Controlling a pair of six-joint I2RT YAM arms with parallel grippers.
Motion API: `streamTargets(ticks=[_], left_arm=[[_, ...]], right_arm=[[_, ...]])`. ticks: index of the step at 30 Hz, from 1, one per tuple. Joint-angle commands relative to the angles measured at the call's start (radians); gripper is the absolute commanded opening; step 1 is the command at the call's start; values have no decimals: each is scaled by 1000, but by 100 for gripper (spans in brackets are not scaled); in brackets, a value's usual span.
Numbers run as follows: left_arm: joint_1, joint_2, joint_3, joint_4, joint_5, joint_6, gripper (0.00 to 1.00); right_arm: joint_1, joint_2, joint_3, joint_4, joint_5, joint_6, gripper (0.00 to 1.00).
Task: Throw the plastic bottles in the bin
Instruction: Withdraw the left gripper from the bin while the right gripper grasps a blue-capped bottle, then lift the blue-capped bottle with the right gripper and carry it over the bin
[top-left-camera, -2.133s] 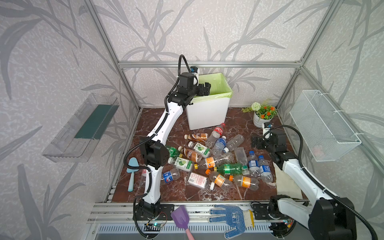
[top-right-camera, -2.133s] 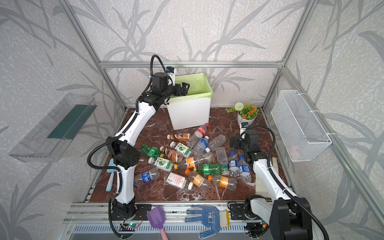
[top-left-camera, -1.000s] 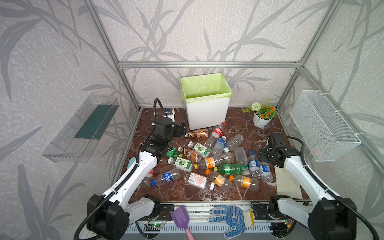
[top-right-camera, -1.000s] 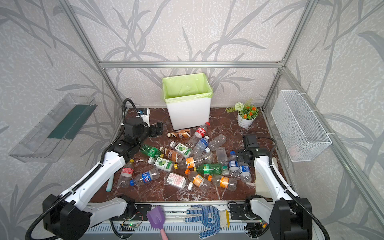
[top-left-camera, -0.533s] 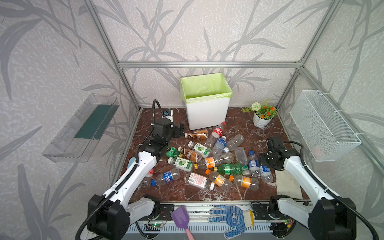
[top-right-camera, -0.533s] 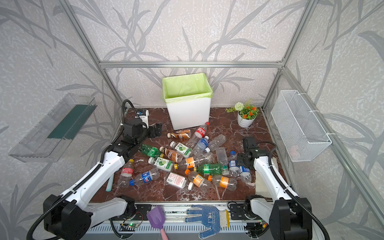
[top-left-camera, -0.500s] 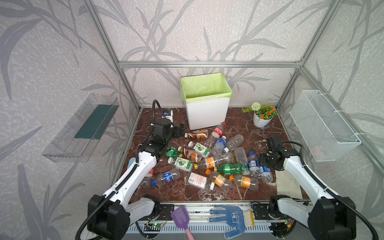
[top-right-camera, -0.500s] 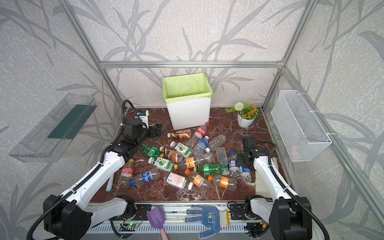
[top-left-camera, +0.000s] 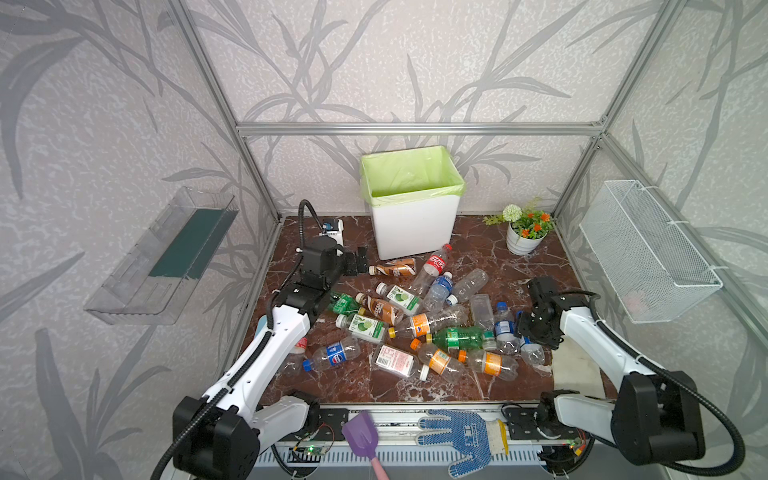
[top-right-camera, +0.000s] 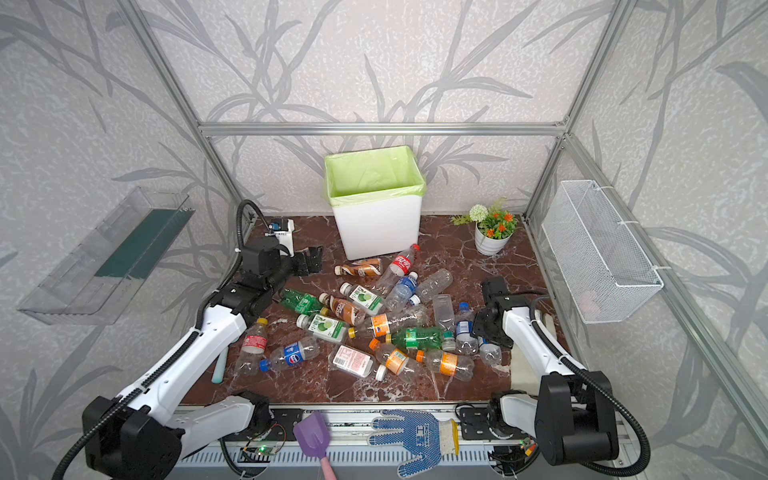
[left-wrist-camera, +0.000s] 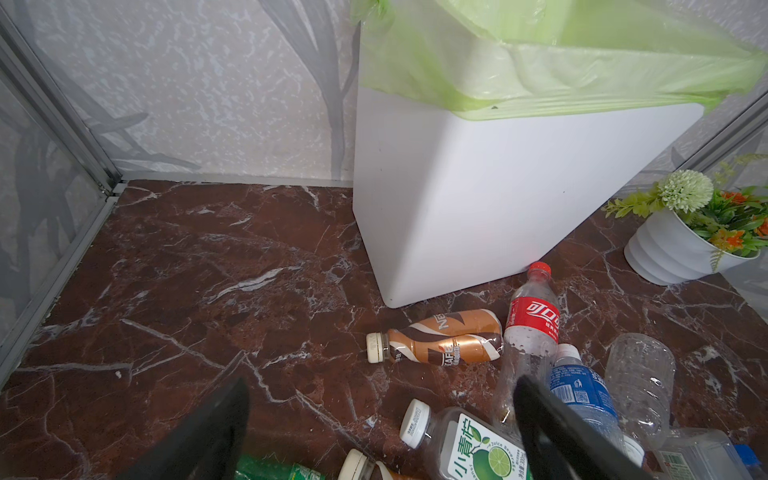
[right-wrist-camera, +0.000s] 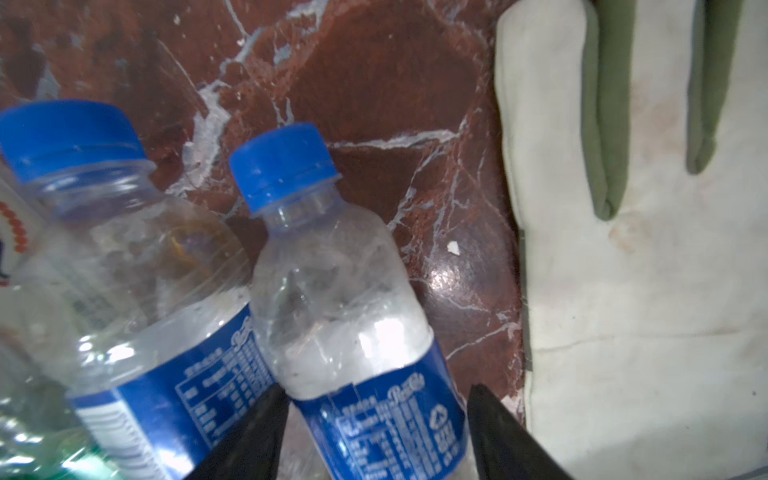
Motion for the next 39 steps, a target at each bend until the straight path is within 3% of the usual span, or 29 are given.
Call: streamTargets(ticks=[1,8,11,15,17,23,29,35,39], left_arm=[[9,9,11,9,29,-21,99],[16,20,15,-1,32,-28,99],[21,22,16,-15,21,-31,99],[34,28,8,-34,4,-40,99],[44,33,3,-45,-5,-54,99],[70,39,-35,-42,-19,-109,99],[83,57,-61,-37,-51,-137,99],[91,63,-84,-44,-80,-156,99],[95,59,-107,-82,-122,-145,99]], right_arm=[[2,40,-11,29,-10,21,69],[2,129,15,107,-46,9,63],[3,182,49,111,-65,7,55],[2,182,113,113,-63,-16,45],[3,164,167,105,-62,-37,45],[4,156,456,93,-84,-166,45],[67,236,883,145,-136,-279,45],[120,301,1340,233,-199,-307,45],[119,277,1450,385,-200,-282,46]])
